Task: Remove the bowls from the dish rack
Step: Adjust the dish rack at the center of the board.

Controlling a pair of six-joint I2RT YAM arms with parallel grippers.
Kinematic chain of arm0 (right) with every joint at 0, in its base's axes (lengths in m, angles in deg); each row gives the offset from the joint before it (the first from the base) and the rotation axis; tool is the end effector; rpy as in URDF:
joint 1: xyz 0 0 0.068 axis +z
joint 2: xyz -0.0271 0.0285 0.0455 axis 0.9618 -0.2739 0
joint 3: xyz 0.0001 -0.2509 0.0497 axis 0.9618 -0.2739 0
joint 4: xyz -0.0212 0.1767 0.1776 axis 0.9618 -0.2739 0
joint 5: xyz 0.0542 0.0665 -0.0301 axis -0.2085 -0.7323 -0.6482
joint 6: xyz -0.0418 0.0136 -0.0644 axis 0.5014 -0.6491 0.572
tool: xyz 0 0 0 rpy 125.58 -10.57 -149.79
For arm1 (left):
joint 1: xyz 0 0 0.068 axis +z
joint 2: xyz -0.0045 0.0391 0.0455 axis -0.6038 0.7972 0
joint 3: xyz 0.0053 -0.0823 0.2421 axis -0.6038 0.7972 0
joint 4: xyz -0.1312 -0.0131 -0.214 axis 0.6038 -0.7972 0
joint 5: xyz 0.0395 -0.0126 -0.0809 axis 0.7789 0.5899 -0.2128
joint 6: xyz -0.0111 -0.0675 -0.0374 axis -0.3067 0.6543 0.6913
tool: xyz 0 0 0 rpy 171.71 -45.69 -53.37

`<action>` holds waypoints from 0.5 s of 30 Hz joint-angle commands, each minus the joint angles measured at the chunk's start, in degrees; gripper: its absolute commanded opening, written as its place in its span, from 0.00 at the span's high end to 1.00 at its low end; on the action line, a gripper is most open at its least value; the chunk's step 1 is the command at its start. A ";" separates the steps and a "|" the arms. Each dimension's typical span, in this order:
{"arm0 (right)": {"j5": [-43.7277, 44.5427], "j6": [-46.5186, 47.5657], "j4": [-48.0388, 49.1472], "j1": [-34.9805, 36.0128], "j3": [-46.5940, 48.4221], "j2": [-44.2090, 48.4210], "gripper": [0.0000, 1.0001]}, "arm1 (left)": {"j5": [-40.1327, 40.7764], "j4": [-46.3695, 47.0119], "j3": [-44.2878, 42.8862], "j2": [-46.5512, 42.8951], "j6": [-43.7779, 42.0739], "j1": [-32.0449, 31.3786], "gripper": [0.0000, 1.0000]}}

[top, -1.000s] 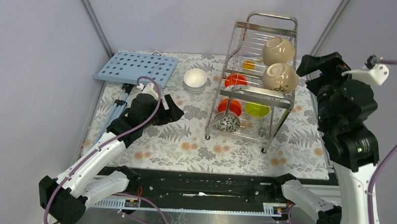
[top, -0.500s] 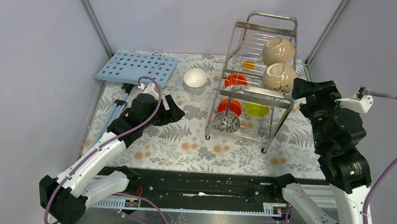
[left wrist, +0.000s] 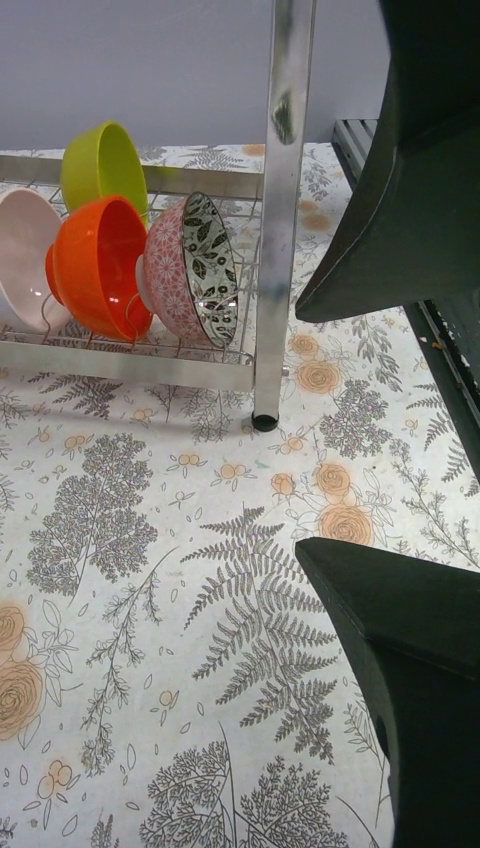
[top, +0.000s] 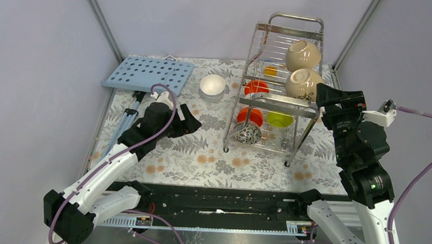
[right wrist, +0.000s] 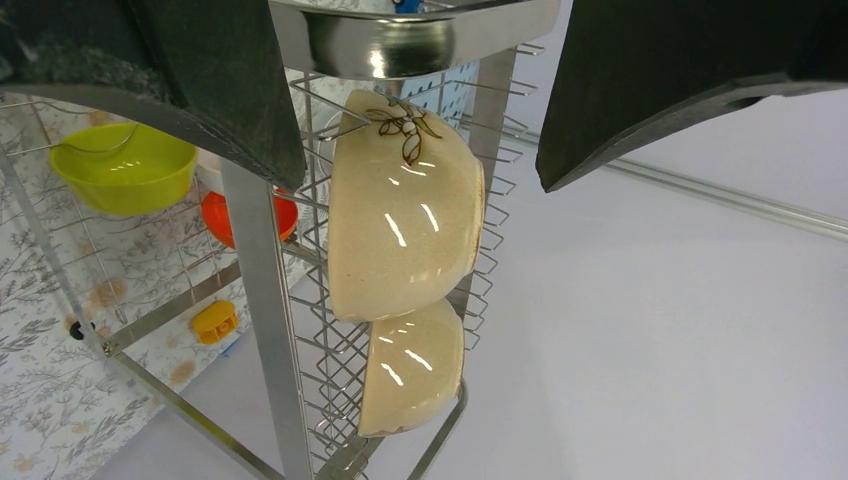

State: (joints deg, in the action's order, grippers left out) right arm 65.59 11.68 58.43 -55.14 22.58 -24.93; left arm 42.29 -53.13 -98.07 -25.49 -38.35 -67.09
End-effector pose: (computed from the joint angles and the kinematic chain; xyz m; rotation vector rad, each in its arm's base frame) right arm 0.1293 0.0153 0.4462 0.7724 1.2959 0.7160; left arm 0.2017 -0.1199 0.2629 -0.2158 2.2213 -0.7757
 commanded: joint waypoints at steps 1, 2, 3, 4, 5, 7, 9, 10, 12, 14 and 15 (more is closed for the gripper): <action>-0.54 -2.10 4.99 -0.37 0.00 -1.35 0.07 | -0.84 3.22 -0.82 0.66 0.70 0.09 0.17; -0.69 -2.03 5.05 -0.34 0.15 -1.77 0.07 | -0.84 3.36 -0.87 0.77 0.70 0.13 0.17; -0.74 -1.99 5.18 -0.33 0.16 -2.01 0.07 | -0.84 3.48 -0.90 0.91 0.70 0.10 0.17; -0.93 -2.07 5.73 -0.33 -0.06 -2.20 0.07 | -0.79 3.57 -0.98 1.08 0.70 0.08 0.17; -0.99 -2.09 6.20 -0.33 -0.34 -2.33 0.07 | -0.83 3.57 -1.05 1.21 0.63 0.08 0.17; -1.36 -2.16 6.62 -0.33 -0.66 -2.80 0.07 | -0.77 3.65 -1.22 1.60 0.54 0.07 0.17; -1.51 -2.33 6.63 -0.33 -0.89 -3.33 0.07 | -0.94 3.65 -1.35 1.82 0.44 0.07 0.17; -1.45 -2.48 6.65 -0.33 -1.07 -3.52 0.07 | -0.93 3.67 -1.36 1.88 0.37 0.08 0.17; -1.36 -2.37 6.96 -0.33 -1.54 -3.61 0.07 | -0.89 3.85 -1.36 2.02 0.26 0.07 0.17; -0.80 -1.79 7.12 -0.33 -1.72 -3.65 0.07 | -0.77 3.80 -1.45 2.27 0.15 0.09 0.17; -0.56 -1.38 7.07 -0.35 -1.65 -3.67 0.07 | -0.70 3.80 -1.52 2.27 0.03 0.07 0.17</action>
State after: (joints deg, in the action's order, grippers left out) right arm 64.70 10.44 62.69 -55.34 21.64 -27.73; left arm 42.14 -52.28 -98.07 -23.43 -37.89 -67.09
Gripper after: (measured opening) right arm 0.928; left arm 0.833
